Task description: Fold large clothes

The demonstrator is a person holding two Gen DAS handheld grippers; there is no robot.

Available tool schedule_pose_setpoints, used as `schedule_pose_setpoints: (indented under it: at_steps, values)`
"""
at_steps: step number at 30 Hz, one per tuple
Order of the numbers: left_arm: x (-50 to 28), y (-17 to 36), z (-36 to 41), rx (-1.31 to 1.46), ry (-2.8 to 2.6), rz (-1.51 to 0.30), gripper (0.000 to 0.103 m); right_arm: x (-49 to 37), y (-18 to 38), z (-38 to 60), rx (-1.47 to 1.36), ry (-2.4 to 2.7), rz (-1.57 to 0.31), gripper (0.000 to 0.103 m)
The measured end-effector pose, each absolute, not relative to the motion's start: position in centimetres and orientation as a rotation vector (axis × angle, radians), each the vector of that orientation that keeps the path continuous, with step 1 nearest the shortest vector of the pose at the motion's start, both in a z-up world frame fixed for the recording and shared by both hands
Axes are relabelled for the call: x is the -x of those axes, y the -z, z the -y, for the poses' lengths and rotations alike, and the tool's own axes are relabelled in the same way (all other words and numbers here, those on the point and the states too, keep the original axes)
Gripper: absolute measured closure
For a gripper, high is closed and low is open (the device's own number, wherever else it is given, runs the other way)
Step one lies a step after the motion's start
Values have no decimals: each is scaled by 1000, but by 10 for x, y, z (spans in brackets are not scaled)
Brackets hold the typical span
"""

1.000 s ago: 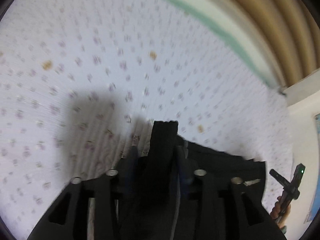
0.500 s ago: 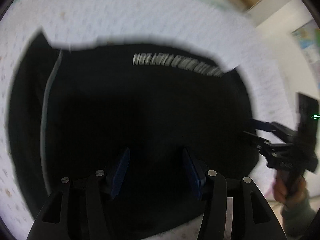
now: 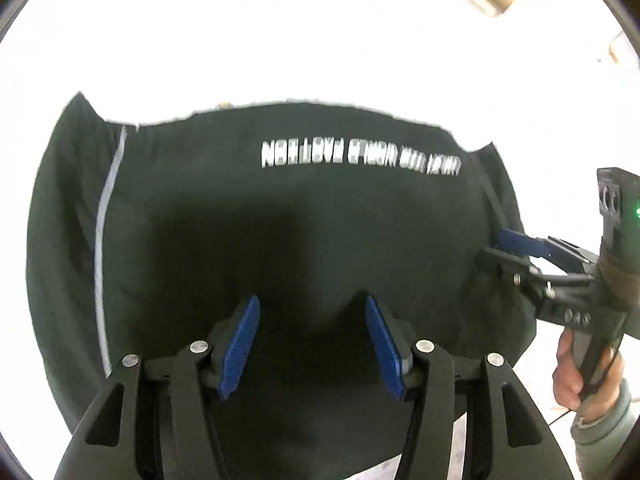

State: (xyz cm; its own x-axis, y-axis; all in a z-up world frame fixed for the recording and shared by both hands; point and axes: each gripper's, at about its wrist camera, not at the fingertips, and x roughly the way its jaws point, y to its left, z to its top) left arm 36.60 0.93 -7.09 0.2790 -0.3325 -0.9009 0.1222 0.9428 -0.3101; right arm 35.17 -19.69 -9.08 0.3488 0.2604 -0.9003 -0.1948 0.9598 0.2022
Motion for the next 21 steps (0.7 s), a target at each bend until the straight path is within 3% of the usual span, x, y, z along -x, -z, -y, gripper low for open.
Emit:
schedule_pose_setpoints:
  at_steps: [3, 8, 13, 21]
  values:
    - [-386, 69, -21, 248, 297, -1231, 46, -381, 97, 205, -60, -228, -1187, 27]
    - [-411, 115, -36, 293, 191, -1326, 46, -410, 165, 221, -171, -213, -1347, 24]
    - [-422, 130, -40, 285, 184, -1353, 45, -408, 169, 216, -119, -188, -1324, 23]
    - [-382, 46, -105, 355, 203, -1118, 46, -374, 124, 262, -336, -265, -1244, 22]
